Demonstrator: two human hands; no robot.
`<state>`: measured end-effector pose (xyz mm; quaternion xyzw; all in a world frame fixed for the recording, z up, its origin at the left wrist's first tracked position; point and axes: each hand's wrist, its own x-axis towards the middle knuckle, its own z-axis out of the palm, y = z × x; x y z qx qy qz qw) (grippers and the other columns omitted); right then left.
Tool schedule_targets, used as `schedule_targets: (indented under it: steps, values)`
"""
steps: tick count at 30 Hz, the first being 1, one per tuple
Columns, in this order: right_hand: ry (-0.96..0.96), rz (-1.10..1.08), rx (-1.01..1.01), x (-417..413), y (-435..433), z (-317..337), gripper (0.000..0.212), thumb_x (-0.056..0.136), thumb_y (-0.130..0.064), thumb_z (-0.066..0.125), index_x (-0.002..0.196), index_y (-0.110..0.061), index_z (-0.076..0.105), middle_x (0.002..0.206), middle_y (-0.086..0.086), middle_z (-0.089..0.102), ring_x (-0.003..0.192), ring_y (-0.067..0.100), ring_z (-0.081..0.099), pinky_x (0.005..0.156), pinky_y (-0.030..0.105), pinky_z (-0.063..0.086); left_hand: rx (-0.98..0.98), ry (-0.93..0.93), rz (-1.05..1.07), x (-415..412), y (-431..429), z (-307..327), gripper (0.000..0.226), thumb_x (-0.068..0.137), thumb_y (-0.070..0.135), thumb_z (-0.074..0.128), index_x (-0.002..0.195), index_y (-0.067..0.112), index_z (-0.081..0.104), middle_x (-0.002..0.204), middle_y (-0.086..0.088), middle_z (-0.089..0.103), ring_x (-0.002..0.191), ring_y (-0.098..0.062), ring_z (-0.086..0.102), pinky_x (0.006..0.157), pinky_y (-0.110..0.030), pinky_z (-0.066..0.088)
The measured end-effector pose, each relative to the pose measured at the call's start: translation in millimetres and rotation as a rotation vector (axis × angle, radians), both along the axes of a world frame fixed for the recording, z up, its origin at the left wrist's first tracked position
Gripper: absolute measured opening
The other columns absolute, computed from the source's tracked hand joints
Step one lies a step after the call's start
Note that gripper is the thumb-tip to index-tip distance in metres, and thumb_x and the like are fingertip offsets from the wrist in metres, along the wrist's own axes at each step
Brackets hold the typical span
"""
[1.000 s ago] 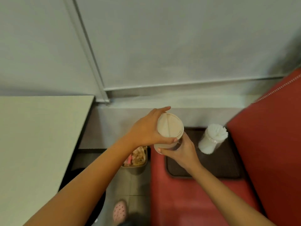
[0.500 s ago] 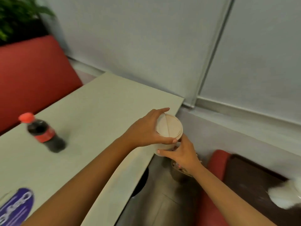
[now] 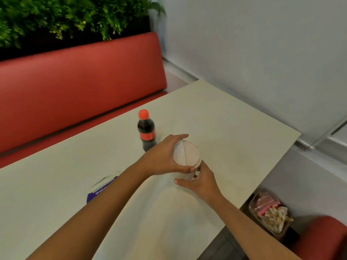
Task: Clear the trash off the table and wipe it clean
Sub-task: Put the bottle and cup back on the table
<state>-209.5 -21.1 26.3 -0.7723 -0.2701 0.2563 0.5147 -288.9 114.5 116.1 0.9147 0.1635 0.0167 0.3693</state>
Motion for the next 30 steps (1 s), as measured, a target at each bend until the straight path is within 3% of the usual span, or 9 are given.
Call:
schedule_targets:
  steps: [8, 11, 13, 17, 21, 25, 28, 30]
  values:
    - [-0.002, 0.068, -0.035, -22, 44, -11, 0.076, 0.055, -0.029, 0.088, 0.119, -0.024, 0.048, 0.110, -0.011, 0.055, 0.098, 0.005, 0.053, 0.076, 0.013, 0.043, -0.061, 0.032, 0.095, -31, 38, -18, 0.093, 0.067, 0.049, 0.077, 0.142, 0.031, 0.025, 0.144, 0.008, 0.031, 0.128, -0.014, 0.036, 0.104, -0.039, 0.039]
    - [-0.012, 0.070, -0.040, -27, 54, -17, 0.080, 0.054, -0.031, 0.088, 0.123, -0.022, 0.048, 0.115, -0.008, 0.056, 0.103, 0.008, 0.053, 0.083, 0.021, 0.047, -0.094, -0.022, 0.122, -40, 46, -25, 0.096, 0.064, 0.054, 0.077, 0.141, 0.029, 0.025, 0.144, 0.006, 0.030, 0.128, -0.014, 0.035, 0.106, -0.037, 0.037]
    - [-0.006, 0.049, -0.032, -29, 58, -20, 0.079, 0.054, -0.030, 0.088, 0.122, -0.021, 0.049, 0.116, -0.007, 0.057, 0.105, 0.009, 0.054, 0.087, 0.024, 0.048, -0.122, -0.061, 0.157, -46, 49, -28, 0.096, 0.064, 0.050, 0.079, 0.140, 0.027, 0.025, 0.140, 0.006, 0.031, 0.125, -0.011, 0.035, 0.105, -0.032, 0.036]
    - [0.024, -0.010, 0.032, -31, 65, -22, 0.073, 0.057, -0.023, 0.088, 0.119, -0.022, 0.050, 0.114, -0.007, 0.059, 0.104, 0.008, 0.056, 0.075, 0.011, 0.047, -0.243, -0.137, 0.245, -54, 54, -34, 0.087, 0.064, 0.036, 0.082, 0.133, 0.034, 0.028, 0.122, 0.014, 0.036, 0.110, -0.002, 0.043, 0.089, -0.012, 0.037]
    - [0.011, -0.076, 0.055, -30, 74, -26, 0.079, 0.058, -0.026, 0.087, 0.126, -0.015, 0.048, 0.116, -0.006, 0.057, 0.105, 0.010, 0.054, 0.075, 0.009, 0.044, -0.360, -0.092, 0.284, -57, 55, -44, 0.084, 0.071, 0.026, 0.079, 0.134, 0.034, 0.023, 0.117, 0.020, 0.036, 0.108, -0.002, 0.040, 0.087, -0.012, 0.034]
    - [0.011, -0.096, 0.072, -30, 80, -27, 0.084, 0.053, -0.032, 0.088, 0.125, -0.014, 0.048, 0.114, -0.005, 0.056, 0.101, 0.008, 0.055, 0.069, 0.005, 0.045, -0.409, -0.089, 0.319, -52, 52, -57, 0.076, 0.074, 0.026, 0.077, 0.136, 0.024, 0.033, 0.118, 0.015, 0.044, 0.113, -0.008, 0.046, 0.080, -0.011, 0.042]
    - [-0.012, -0.111, 0.080, -29, 84, -28, 0.077, 0.058, -0.019, 0.087, 0.124, -0.010, 0.048, 0.112, -0.005, 0.055, 0.093, 0.002, 0.053, 0.068, -0.002, 0.041, -0.400, -0.119, 0.361, -46, 52, -60, 0.072, 0.075, 0.026, 0.076, 0.135, 0.022, 0.036, 0.116, 0.015, 0.046, 0.106, -0.004, 0.047, 0.070, -0.004, 0.043]
    - [-0.028, -0.113, 0.077, -27, 86, -29, 0.078, 0.059, -0.020, 0.087, 0.125, -0.009, 0.048, 0.115, -0.003, 0.055, 0.099, 0.005, 0.052, 0.069, -0.002, 0.041, -0.396, -0.129, 0.373, -44, 53, -61, 0.073, 0.075, 0.027, 0.076, 0.136, 0.022, 0.037, 0.117, 0.015, 0.046, 0.106, -0.004, 0.046, 0.069, -0.003, 0.042]
